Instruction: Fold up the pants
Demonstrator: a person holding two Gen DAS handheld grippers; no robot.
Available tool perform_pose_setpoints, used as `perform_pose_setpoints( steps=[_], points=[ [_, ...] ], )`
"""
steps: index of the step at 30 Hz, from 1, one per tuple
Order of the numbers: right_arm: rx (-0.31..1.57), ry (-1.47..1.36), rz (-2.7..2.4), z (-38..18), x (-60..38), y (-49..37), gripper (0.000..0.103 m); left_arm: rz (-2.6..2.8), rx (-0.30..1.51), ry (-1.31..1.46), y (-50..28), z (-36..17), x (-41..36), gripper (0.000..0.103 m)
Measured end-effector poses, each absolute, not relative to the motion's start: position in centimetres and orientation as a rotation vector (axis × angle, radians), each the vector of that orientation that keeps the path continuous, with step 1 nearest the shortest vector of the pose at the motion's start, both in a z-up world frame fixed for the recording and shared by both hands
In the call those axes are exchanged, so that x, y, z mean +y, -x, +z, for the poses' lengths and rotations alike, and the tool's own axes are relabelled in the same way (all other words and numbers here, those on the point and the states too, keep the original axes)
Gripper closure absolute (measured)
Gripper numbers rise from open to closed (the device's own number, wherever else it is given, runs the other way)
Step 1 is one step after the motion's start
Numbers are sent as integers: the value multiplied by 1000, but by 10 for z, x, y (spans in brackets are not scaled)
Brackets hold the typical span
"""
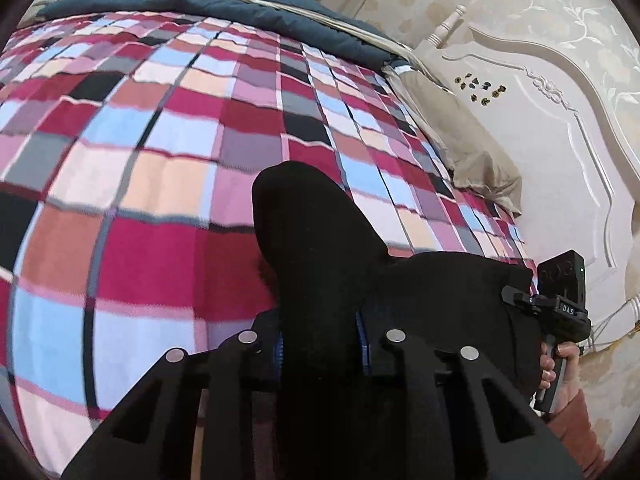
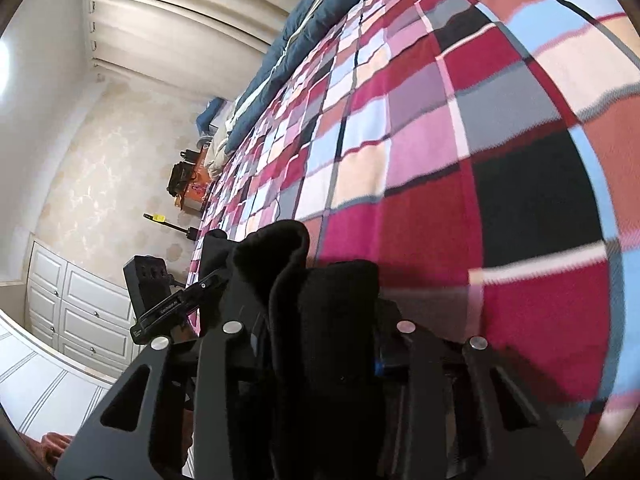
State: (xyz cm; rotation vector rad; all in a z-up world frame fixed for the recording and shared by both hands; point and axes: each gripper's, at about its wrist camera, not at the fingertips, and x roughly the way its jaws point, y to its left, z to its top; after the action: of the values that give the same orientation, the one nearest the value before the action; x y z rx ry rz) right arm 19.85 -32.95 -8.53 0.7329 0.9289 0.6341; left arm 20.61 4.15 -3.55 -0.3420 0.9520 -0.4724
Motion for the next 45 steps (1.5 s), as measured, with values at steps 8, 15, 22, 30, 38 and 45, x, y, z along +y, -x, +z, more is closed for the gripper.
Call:
perform_pose_setpoints(
  steps=[8,15,22,30,38,45],
  points=[
    [923,-735,639,-79,-312,-242,69,-423,940,332,-245,-31,54,77],
    [924,-758,635,-82,-306,-273,69,-399,945,322,-280,-34,61,77],
    [943,-846,631,-106,-316,-282,69,-403,970,341,-290,-49,64,76],
    [945,-857,633,-109,-317,-280,69,-410,969,353,-290,-53,66,75],
    [942,-865,634,-109,-318,-278,68,-414,971,365,-291,-54,67,75],
    [939,-884,632,-108,-318,-272,64,-427,979,406,-290,-56,72,62]
  ],
)
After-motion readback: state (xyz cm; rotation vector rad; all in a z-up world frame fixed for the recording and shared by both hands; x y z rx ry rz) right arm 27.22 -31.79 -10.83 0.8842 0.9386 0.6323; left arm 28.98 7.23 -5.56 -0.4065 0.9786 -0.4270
